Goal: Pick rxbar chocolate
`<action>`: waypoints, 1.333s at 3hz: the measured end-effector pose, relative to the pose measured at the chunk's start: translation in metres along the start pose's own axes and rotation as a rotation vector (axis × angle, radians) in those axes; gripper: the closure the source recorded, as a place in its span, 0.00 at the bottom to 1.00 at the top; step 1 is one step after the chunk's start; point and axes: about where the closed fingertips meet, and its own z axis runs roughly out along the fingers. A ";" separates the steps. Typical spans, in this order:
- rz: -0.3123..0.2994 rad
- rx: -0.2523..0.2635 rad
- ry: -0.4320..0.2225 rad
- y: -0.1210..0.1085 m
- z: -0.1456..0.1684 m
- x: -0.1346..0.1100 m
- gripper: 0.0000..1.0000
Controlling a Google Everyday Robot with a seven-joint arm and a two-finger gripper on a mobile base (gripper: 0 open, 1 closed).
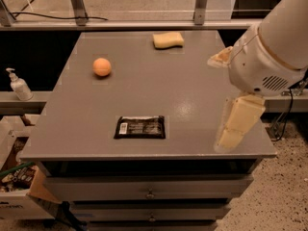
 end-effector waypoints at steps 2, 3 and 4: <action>-0.143 -0.051 -0.046 0.007 0.063 -0.062 0.00; -0.183 -0.078 -0.041 0.007 0.091 -0.079 0.00; -0.205 -0.105 -0.033 0.006 0.115 -0.087 0.00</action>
Offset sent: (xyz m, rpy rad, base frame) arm 0.0229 0.1225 -0.0660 -0.0011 0.0050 0.2432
